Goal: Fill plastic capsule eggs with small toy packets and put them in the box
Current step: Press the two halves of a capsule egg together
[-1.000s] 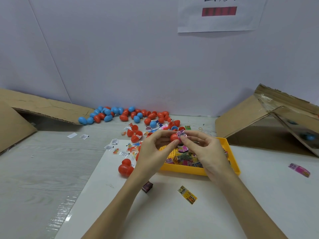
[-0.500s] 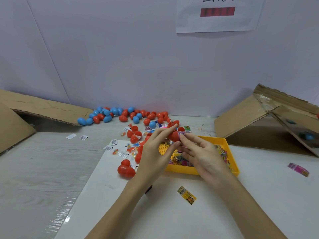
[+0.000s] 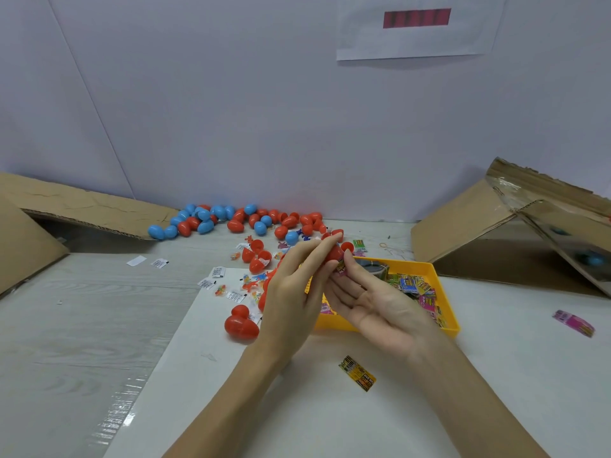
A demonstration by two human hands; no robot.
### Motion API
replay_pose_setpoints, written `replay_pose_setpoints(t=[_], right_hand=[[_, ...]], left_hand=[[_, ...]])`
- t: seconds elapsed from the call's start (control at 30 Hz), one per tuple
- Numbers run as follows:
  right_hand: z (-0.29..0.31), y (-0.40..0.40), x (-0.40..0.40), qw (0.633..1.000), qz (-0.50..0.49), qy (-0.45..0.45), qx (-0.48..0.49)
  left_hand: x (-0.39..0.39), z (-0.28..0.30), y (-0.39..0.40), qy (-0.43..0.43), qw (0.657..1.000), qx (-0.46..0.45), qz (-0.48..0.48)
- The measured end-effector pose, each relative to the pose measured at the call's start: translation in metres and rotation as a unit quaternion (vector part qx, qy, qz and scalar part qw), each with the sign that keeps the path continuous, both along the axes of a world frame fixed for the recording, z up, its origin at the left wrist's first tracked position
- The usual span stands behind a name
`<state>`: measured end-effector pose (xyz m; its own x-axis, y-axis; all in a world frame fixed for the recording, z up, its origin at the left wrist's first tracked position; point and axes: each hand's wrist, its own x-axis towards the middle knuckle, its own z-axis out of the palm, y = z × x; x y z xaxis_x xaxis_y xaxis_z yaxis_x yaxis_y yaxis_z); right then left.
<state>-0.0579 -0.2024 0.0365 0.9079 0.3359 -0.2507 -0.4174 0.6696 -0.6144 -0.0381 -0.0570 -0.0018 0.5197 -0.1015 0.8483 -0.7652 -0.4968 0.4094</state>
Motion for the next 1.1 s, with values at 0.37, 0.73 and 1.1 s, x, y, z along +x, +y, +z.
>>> replay_pose_setpoints(t=[0.37, 0.73, 1.1], right_hand=[[0.001, 0.001, -0.004, 0.999, 0.005, 0.043, 0.000], [0.000, -0.001, -0.004, 0.999, 0.011, 0.041, -0.010], [-0.001, -0.001, -0.005, 0.999, 0.016, 0.030, -0.018]], left_hand=[[-0.002, -0.003, 0.001, -0.010, 1.000, -0.005, 0.013], [-0.006, -0.008, -0.003, -0.011, 0.999, -0.018, 0.039], [-0.005, -0.010, -0.007, -0.032, 0.997, -0.024, 0.061]])
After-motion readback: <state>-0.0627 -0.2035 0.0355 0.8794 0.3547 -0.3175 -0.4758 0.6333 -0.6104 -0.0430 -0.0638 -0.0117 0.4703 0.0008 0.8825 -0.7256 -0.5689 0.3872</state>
